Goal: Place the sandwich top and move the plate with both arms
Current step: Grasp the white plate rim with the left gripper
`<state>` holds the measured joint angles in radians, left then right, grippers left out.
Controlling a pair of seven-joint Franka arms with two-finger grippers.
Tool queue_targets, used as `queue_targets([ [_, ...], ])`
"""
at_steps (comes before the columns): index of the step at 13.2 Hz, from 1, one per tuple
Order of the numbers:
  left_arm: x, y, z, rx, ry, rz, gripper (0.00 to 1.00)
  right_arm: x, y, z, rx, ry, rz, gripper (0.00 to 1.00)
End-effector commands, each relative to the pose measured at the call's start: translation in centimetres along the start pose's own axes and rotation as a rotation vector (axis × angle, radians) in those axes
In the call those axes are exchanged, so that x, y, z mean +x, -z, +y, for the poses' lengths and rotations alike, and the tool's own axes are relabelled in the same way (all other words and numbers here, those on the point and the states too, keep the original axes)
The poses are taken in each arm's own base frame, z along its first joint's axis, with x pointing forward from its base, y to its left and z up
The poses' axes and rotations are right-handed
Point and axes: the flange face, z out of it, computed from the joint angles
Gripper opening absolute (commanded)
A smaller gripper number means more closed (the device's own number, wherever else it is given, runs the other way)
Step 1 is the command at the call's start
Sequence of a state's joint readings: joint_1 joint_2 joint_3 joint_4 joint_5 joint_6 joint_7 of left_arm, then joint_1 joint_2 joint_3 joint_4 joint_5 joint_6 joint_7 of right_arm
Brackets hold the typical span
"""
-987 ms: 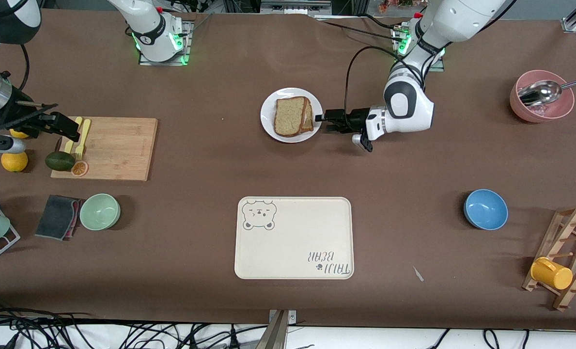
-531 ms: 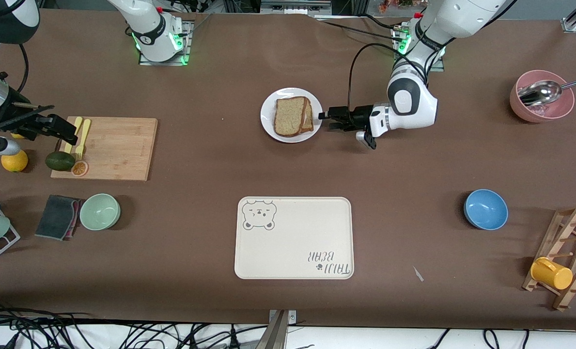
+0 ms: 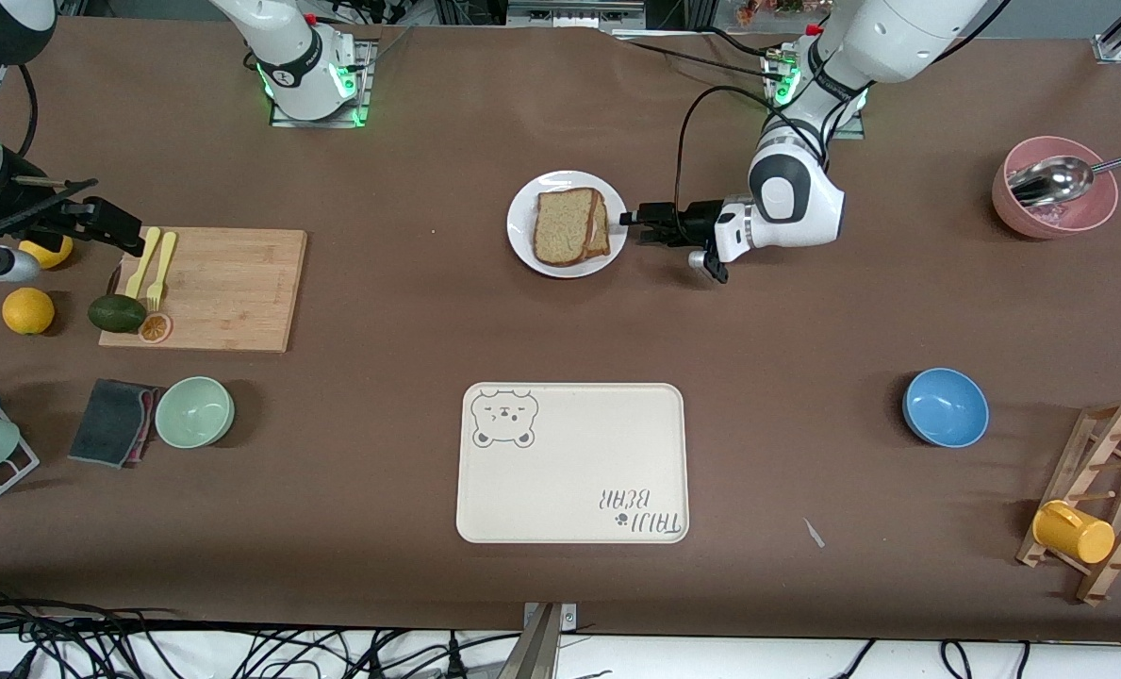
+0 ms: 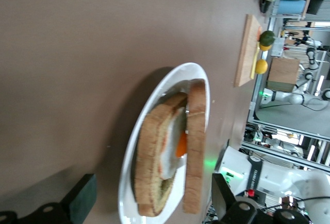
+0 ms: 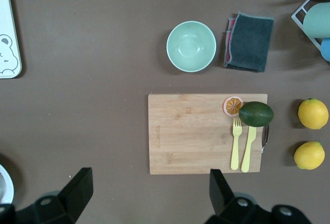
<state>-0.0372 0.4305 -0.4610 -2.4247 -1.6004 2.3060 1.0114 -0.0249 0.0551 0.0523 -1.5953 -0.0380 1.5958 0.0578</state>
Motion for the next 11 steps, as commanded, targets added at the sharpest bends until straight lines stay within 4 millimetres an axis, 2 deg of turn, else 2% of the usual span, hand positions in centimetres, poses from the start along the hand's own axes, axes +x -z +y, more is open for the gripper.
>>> queue_targets([
  [1,-0.1,-0.7,-0.8,0.004,-0.016,0.030,0.98,-0.9,1.2,-0.4,0.029,0.020,0.003,1.00],
  [3,-0.4,-1.1,-1.2,-0.004,0.003,0.034,0.95,-0.7,1.6,-1.1,0.037,0.021,0.027,1.00],
  [5,-1.0,-2.1,-0.6,-0.013,0.017,0.039,0.94,-0.6,1.6,-1.3,0.072,0.017,0.038,1.00],
  [11,-1.1,-2.4,0.0,-0.020,0.011,0.040,0.90,-0.7,1.5,-1.3,0.060,0.002,0.027,1.00],
])
